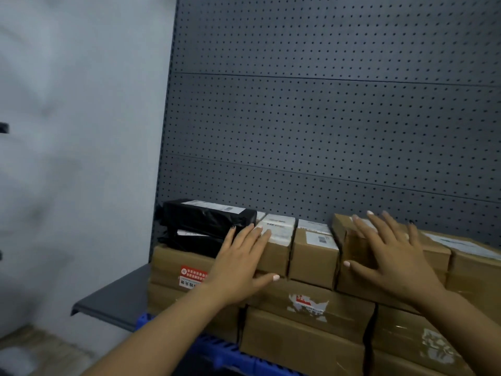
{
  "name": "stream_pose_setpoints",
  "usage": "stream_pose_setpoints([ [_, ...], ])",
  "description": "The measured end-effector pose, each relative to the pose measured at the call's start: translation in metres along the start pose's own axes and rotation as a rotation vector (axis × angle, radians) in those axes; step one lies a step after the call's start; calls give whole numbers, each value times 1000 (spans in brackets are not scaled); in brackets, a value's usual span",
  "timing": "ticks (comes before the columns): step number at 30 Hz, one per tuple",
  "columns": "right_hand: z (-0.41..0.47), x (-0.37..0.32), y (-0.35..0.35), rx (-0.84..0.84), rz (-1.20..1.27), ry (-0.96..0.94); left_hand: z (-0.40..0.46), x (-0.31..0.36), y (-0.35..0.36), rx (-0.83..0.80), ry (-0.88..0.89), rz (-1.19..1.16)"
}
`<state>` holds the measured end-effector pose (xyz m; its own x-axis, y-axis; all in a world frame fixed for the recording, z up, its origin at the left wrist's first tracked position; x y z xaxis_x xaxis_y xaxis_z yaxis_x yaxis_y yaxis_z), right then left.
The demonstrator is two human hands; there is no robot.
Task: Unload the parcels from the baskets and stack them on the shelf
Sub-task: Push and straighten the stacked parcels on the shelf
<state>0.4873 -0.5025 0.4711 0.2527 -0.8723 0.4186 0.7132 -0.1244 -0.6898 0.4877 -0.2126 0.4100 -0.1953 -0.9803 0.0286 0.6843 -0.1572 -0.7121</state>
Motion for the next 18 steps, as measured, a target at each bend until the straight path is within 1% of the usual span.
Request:
stream_pose_setpoints([
  [2,9,-27,-6,110,-15,-116,-16,-26,4,-20,-29,30],
  [4,20,-60,-8,148,-8,-252,-33,-51,12,-34,-55,69],
  [5,26,-76,-8,147,-7,-308,-40,-61,17,-48,-68,90],
  [7,36,-103,1,82,-11,-360,-55,-77,28,-101,-107,114],
  [10,48,-124,18,-19,23,-329,-70,-91,43,-150,-120,149],
  [13,53,-127,31,-151,50,-262,-77,-100,54,-187,-137,155],
  [16,52,-127,35,-136,61,-243,-78,-101,60,-212,-163,140],
  [18,51,-127,37,-110,54,-249,-78,-99,63,-207,-151,136],
])
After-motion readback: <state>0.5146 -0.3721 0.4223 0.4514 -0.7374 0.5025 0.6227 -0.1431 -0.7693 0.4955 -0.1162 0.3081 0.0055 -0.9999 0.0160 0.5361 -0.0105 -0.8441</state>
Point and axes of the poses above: each hand's wrist, its own z-axis towards the middle knuckle, its own y-axis out of the palm, x = y × z, the point moved 2 cm from there along z, towards the middle knuckle, and after that the axes turned 11 degrees about -y, right-handed, at the moved point
